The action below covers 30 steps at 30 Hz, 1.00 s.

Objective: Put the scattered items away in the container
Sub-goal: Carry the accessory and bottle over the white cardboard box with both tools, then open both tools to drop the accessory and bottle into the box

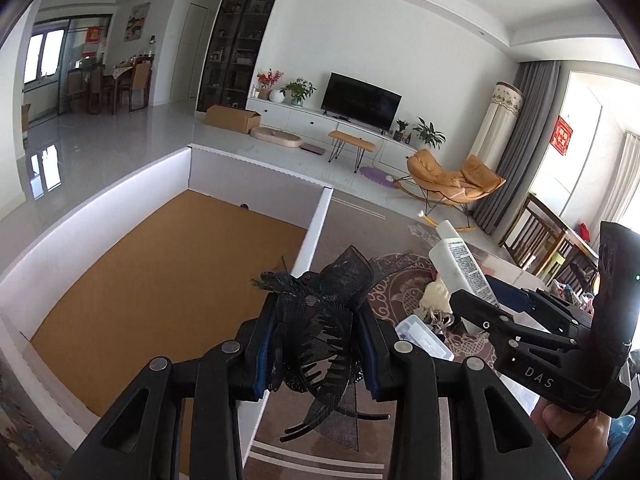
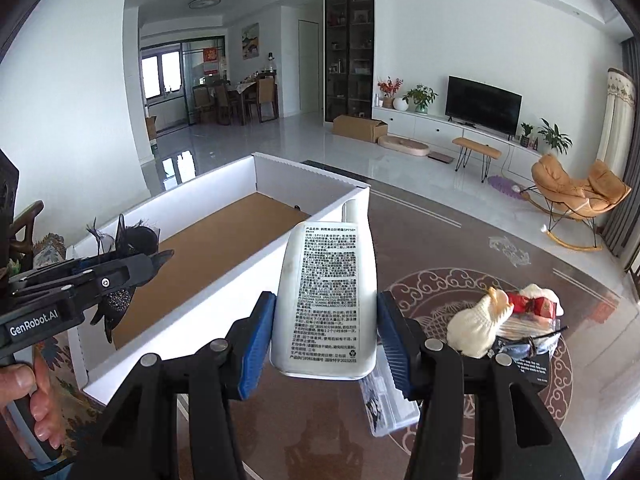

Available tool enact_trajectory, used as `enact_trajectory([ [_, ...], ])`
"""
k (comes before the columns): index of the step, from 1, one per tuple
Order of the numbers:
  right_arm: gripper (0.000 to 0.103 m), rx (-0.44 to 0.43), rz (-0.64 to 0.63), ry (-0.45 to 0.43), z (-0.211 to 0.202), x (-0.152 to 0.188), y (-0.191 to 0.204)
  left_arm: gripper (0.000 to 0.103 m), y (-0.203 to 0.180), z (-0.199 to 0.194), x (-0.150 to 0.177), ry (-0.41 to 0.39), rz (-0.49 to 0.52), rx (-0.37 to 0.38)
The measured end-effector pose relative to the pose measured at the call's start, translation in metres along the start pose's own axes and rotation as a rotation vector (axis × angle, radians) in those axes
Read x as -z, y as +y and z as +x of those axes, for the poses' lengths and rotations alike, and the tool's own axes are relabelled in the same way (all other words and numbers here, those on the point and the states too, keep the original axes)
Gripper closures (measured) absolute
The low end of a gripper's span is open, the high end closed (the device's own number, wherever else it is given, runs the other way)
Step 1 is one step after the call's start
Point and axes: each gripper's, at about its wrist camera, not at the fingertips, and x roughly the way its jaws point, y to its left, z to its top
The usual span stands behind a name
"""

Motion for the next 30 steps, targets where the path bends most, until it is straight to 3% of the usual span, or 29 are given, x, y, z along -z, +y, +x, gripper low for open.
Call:
enact_trajectory([
  [5, 0.051, -0.115, -0.09, -0.023, 0.033, -0.046, 0.061, 0.068, 0.067, 0.013, -0.01, 0.015, -0.108, -0.094],
  [9, 0.051, -0.141, -0.178, -0.023, 0.066, -0.067, 0.105, 0.068, 0.115, 0.026, -0.013, 0.05, -0.2, -0.154],
  [13, 0.051, -0.158, -0.2, 0.038, 0.107, -0.075, 0.13, 0.068, 0.146, 0.041, -0.016, 0.107, -0.245, -0.211],
  [17, 0.051, -0.153, -0.204, 0.11, 0.141, -0.073, 0.142, 0.068, 0.157, 0.06, -0.008, 0.175, -0.254, -0.237],
  [24, 0.051, -0.131, -0.211, 0.18, 0.174, -0.068, 0.151, 0.067, 0.149, 0.073, -0.011, 0.217, -0.252, -0.281],
  [27, 0.051, -0.119, -0.184, 0.195, 0.181, -0.069, 0.148, 0.058, 0.15, 0.076, -0.01, 0.237, -0.276, -0.312],
  [29, 0.05, -0.107, -0.164, 0.21, 0.186, -0.069, 0.145, 0.033, 0.152, 0.078, -0.01, 0.25, -0.29, -0.321],
  [30, 0.05, -0.101, -0.161, 0.222, 0.189, -0.068, 0.143, 0.028, 0.151, 0.078, -0.009, 0.25, -0.291, -0.322],
])
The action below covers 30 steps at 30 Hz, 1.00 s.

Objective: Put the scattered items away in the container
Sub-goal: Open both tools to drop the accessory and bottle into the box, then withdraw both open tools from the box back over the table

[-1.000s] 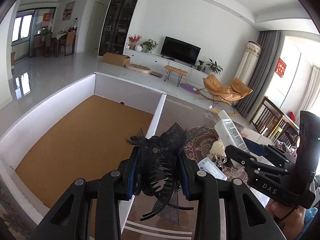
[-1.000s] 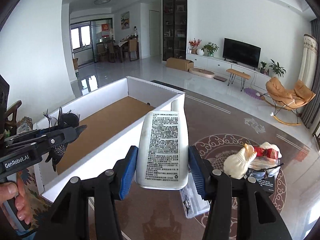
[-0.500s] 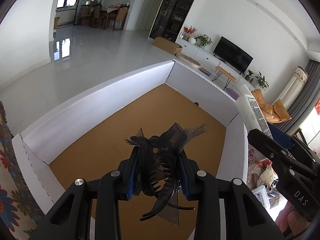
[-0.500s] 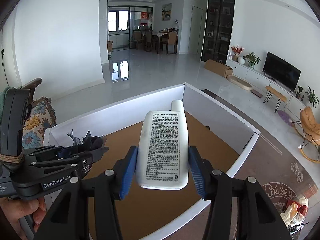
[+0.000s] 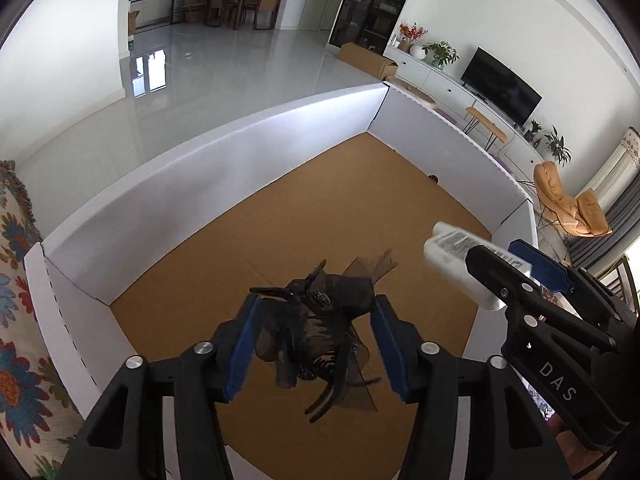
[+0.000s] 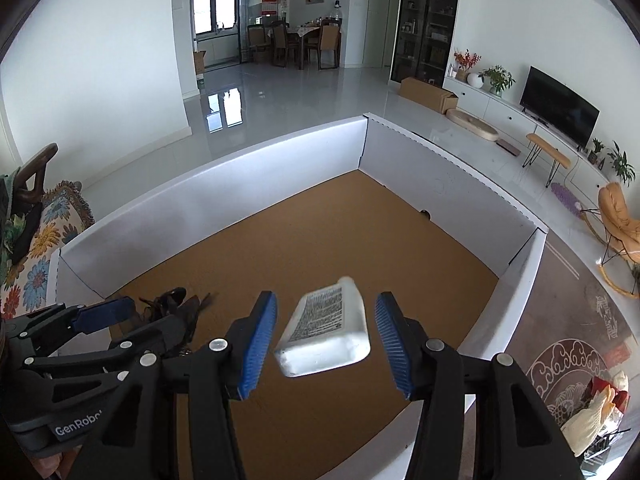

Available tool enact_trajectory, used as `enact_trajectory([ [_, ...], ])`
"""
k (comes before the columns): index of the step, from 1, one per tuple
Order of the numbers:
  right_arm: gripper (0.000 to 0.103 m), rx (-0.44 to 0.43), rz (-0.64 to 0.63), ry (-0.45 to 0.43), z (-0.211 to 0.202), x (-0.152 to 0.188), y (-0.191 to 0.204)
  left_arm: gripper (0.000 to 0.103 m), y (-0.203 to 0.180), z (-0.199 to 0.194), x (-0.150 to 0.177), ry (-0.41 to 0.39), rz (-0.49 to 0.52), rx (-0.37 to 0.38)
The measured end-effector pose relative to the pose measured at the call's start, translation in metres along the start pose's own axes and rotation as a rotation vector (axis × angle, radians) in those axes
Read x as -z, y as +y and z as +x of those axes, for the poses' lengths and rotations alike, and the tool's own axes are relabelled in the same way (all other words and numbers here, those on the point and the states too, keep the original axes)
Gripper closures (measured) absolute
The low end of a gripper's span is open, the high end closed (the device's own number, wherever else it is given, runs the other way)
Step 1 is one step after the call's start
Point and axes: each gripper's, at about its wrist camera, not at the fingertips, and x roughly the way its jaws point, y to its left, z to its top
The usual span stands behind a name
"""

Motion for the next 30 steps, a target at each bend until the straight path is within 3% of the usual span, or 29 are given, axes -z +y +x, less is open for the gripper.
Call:
enact_trajectory([
  [1, 0.049, -0.004, 0.004, 0.008, 0.002, 0.0, -0.002, 0.022, -0.002, -0.001, 0.001, -0.004, 0.001, -0.002],
  [16, 0.048, 0.001, 0.085, -0.071, -0.029, 0.011, -0.03, 0.021, -0.005, 0.003, 0.005, -0.003, -0.021, -0.017],
  [21, 0.048, 0.012, 0.134, -0.177, -0.072, 0.031, -0.052, 0.021, -0.01, -0.02, 0.014, -0.11, -0.003, -0.02],
  [25, 0.048, 0.047, 0.18, -0.273, -0.116, 0.062, -0.074, 0.021, -0.032, -0.054, 0.027, -0.21, 0.03, 0.052],
  [30, 0.048, 0.151, 0.237, -0.353, -0.166, 0.119, -0.106, 0.021, -0.095, -0.096, 0.055, -0.289, 0.178, 0.195],
])
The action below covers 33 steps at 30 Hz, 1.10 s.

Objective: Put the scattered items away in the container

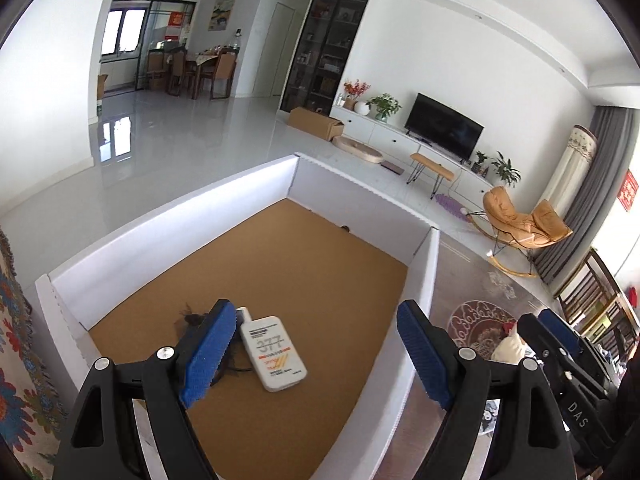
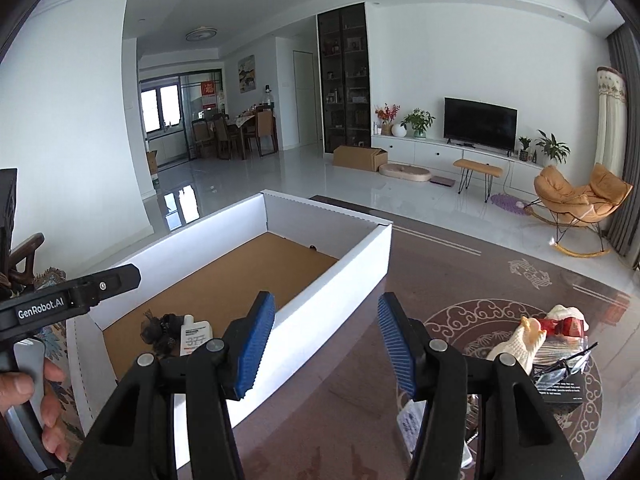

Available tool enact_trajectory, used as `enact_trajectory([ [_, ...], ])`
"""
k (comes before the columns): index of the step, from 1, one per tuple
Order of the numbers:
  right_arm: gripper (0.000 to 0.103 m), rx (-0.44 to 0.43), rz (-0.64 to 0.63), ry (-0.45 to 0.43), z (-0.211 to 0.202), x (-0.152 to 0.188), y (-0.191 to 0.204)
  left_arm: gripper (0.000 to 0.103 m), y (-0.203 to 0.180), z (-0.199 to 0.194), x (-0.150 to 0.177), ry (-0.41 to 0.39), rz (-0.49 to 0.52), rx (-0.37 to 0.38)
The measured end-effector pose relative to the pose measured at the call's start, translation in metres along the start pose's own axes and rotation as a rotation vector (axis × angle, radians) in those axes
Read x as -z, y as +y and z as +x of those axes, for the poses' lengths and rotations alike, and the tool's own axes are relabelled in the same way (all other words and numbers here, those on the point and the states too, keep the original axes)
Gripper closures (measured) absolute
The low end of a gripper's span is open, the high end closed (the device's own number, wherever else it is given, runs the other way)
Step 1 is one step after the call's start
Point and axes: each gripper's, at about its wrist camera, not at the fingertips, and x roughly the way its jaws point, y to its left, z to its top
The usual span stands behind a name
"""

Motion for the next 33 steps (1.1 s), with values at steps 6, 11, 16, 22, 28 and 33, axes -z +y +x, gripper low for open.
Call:
enact_trajectory([
  [6, 0.048, 0.225, 0.092, -0.028, -0.069, 0.062, -0.078, 0.021, -0.101, -0.017, 0.041, 0.044, 0.183, 0.258],
  [11, 0.047, 0.384, 0.198, 0.08, -0.106, 0.127, -0.147, 0.021, -0.166, -0.004, 0.099, 0.141, 0.352, 0.389],
  [16, 0.047, 0.48, 0.279, 0.19, -0.123, 0.181, -0.185, 0.021, -0.189, 0.024, 0.147, 0.241, 0.426, 0.432],
  [22, 0.047, 0.509, 0.31, 0.26, -0.124, 0.205, -0.202, 0.021, -0.188, 0.053, 0.18, 0.3, 0.466, 0.393],
  [28, 0.047, 0.496, 0.307, 0.293, -0.103, 0.207, -0.208, 0.021, -0.177, 0.075, 0.188, 0.331, 0.447, 0.355],
  [33, 0.047, 0.488, 0.339, 0.322, -0.092, 0.212, -0.22, 0.021, -0.174, 0.088, 0.189, 0.341, 0.44, 0.341],
])
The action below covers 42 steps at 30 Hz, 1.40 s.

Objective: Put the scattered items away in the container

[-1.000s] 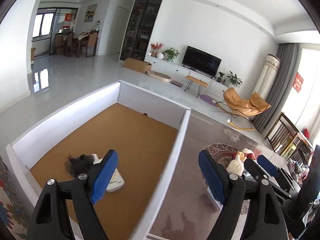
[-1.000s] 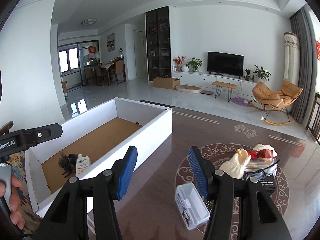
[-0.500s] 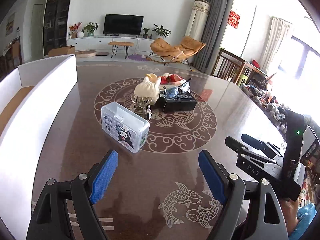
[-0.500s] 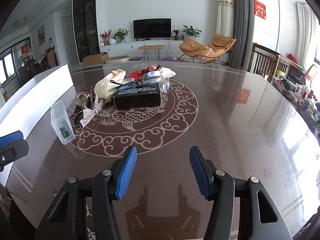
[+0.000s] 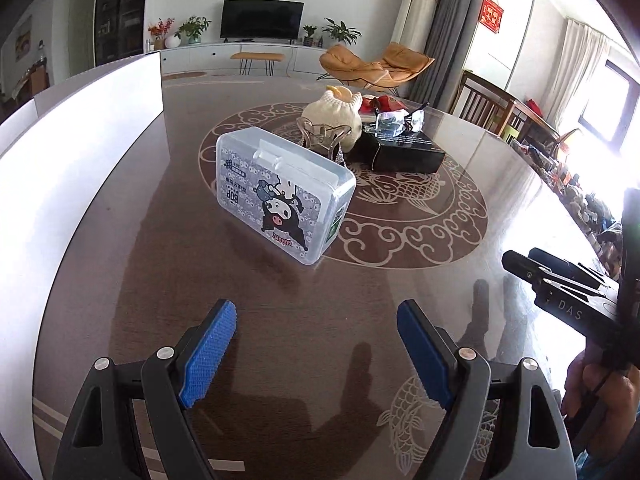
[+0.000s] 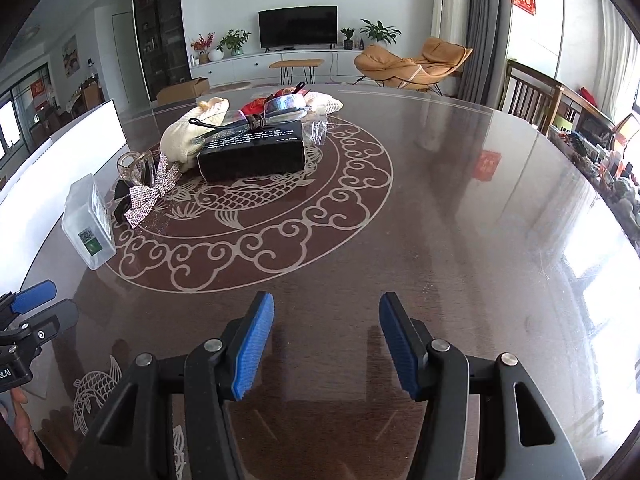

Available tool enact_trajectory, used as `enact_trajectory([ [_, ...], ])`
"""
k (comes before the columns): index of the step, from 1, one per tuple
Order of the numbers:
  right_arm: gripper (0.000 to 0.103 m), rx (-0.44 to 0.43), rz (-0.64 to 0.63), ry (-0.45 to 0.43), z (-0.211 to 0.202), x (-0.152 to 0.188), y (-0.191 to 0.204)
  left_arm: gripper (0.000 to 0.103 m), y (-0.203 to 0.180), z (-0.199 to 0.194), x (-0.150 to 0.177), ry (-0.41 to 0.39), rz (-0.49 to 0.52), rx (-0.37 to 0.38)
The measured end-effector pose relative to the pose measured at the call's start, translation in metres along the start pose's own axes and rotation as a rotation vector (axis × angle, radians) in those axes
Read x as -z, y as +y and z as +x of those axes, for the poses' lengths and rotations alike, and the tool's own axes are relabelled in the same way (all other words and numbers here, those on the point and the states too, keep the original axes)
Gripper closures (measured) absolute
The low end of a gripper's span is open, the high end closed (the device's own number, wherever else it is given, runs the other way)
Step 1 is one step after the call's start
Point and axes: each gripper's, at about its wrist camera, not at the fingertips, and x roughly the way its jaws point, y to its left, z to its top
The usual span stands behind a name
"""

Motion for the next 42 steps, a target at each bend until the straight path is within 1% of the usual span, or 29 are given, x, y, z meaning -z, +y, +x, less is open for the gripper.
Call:
enact_trajectory([
  [4, 0.047, -0.008, 0.048, 0.025, 0.008, 0.002, -0.009, 0.021, 0.001, 0.004, -0.002, 0.002, -0.006, 0.006],
  [5, 0.047, -0.012, 0.055, 0.019, 0.007, 0.002, -0.01, 0.021, 0.0, 0.004, -0.002, 0.0, -0.008, 0.011],
  [15, 0.046, -0.011, 0.067, 0.013, 0.009, 0.003, -0.011, 0.021, 0.003, 0.005, -0.002, -0.007, -0.015, 0.023],
  [20, 0.046, -0.008, 0.065, 0.013, 0.01, 0.002, -0.011, 0.02, 0.003, 0.005, -0.001, -0.005, -0.008, 0.014],
  [22, 0.044, -0.008, 0.059, 0.015, 0.011, 0.002, -0.01, 0.019, 0.001, 0.005, -0.001, -0.002, -0.002, 0.008],
  [26, 0.042, -0.016, 0.06, 0.015, 0.012, 0.002, -0.01, 0.019, -0.005, 0.008, -0.003, 0.027, 0.031, -0.025],
  [30, 0.041, -0.022, 0.061, 0.015, 0.012, 0.002, -0.01, 0.019, -0.003, 0.011, -0.01, 0.048, 0.002, 0.016],
  [34, 0.041, -0.017, 0.057, 0.016, 0.013, 0.002, -0.008, 0.019, -0.002, 0.014, -0.012, 0.036, 0.013, 0.008],
  [38, 0.041, -0.015, 0.056, 0.017, 0.013, 0.002, -0.008, 0.015, -0.004, 0.014, -0.011, 0.026, 0.026, 0.008],
  [42, 0.041, -0.007, 0.05, 0.019, 0.014, 0.002, -0.006, 0.011, -0.002, 0.014, -0.011, 0.022, 0.013, 0.038],
])
